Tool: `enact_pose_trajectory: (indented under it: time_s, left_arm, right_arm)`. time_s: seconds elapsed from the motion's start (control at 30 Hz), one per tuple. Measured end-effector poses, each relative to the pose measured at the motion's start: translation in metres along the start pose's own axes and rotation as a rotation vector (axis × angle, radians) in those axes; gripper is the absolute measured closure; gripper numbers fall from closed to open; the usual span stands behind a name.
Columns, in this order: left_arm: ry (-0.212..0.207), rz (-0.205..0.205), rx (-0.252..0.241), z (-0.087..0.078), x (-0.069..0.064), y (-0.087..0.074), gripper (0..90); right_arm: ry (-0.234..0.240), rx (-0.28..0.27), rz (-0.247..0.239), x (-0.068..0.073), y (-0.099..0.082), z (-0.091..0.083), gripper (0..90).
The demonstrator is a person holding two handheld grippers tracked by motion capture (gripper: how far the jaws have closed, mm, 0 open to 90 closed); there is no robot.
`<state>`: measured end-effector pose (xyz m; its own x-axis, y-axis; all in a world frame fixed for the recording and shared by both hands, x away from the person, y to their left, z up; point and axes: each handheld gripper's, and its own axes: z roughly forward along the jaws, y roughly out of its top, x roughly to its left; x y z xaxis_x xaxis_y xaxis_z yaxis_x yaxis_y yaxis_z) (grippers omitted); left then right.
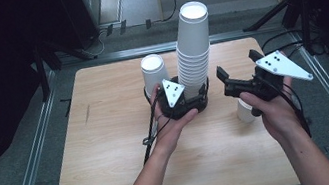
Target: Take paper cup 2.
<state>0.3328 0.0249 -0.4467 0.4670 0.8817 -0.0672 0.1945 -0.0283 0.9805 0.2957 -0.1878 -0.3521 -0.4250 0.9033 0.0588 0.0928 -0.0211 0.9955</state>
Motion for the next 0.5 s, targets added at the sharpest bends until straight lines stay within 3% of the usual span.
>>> enact_pose_trajectory:
  time_s: [0.2,0.5]
  left_arm:
    - [0.018,-0.021,-0.018,0.005,0.001,0.001,8.0]
    - [0.045,-0.002,-0.037,0.017,-0.008,-0.001,8.1]
  right_arm:
    - [0.030,0.005,0.009,0.009,0.011,0.022,0.0]
    - [0.081,0.029,0.044,0.014,0.022,0.059,0.0]
